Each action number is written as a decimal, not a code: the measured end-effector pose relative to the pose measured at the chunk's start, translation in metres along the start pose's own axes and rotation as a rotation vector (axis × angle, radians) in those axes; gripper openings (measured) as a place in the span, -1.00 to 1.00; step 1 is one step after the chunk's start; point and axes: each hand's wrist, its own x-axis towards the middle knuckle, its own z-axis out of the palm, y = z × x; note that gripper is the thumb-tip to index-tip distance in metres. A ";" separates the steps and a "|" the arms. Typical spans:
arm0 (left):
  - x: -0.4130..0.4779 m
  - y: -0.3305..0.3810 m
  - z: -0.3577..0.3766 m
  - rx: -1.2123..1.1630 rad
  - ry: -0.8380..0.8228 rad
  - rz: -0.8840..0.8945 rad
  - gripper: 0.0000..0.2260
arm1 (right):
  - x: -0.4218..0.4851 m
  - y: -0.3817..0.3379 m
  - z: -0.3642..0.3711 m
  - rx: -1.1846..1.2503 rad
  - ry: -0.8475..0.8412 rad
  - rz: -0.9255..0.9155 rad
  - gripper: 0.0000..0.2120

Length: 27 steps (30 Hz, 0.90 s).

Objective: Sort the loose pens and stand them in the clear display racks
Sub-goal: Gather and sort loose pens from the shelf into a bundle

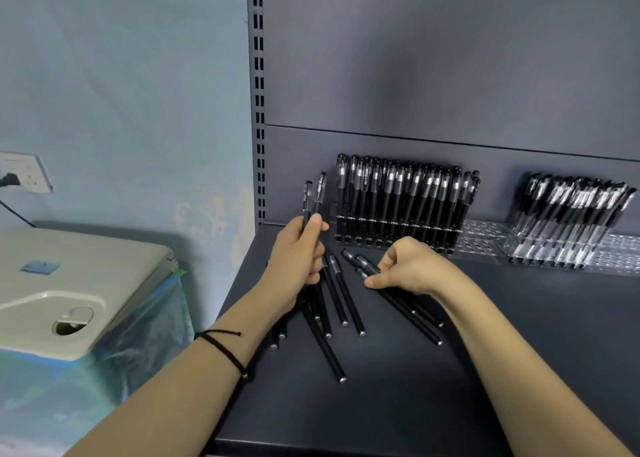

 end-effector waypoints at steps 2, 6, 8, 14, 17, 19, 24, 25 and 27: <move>-0.002 0.000 0.003 0.015 -0.054 -0.017 -0.81 | 0.001 0.002 -0.001 0.022 -0.019 0.008 -0.69; -0.003 -0.003 0.006 0.057 -0.072 -0.027 -0.84 | 0.002 0.000 0.000 -0.067 -0.079 -0.018 -0.63; -0.003 -0.004 0.006 0.085 -0.061 -0.010 -0.84 | 0.001 0.000 0.001 -0.089 -0.083 -0.048 -0.63; -0.006 -0.005 0.006 0.175 -0.068 0.053 -0.83 | 0.003 0.009 -0.001 0.092 -0.065 -0.192 -0.66; -0.007 -0.005 0.008 0.152 -0.077 0.040 -0.83 | 0.002 0.009 -0.006 0.463 -0.029 -0.238 -0.81; -0.007 -0.004 0.009 0.104 -0.089 0.016 -0.82 | -0.002 0.005 -0.008 0.718 0.023 -0.315 -0.89; -0.009 0.001 0.015 -0.139 -0.276 -0.152 -0.73 | -0.004 -0.010 0.002 1.028 0.152 -0.442 -0.92; -0.010 0.002 0.016 -0.159 -0.314 -0.178 -0.71 | -0.004 -0.012 0.004 1.005 0.190 -0.446 -0.92; -0.012 0.003 0.017 -0.173 -0.332 -0.198 -0.73 | -0.004 -0.014 0.007 0.973 0.250 -0.436 -0.90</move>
